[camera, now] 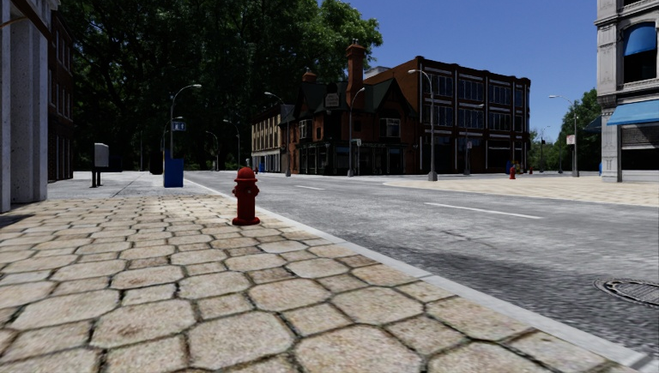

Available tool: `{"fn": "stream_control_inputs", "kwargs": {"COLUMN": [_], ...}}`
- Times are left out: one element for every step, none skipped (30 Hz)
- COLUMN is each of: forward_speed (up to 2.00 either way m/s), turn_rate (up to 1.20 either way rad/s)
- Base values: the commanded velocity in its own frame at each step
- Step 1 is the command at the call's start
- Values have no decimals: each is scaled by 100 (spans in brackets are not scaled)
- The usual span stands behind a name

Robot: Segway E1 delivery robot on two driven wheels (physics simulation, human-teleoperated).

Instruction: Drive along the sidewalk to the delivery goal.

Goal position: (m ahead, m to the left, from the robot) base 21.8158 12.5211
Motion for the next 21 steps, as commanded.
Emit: {"fn": "stream_control_inputs", "kwargs": {"forward_speed": [0,0,0,0,0,0,0,0,0,0,0,0,0,0,0,0,0,0,0,0,0], "turn_rate": [0,0,0,0,0,0,0,0,0,0,0,0,0,0,0,0,0,0,0,0,0]}}
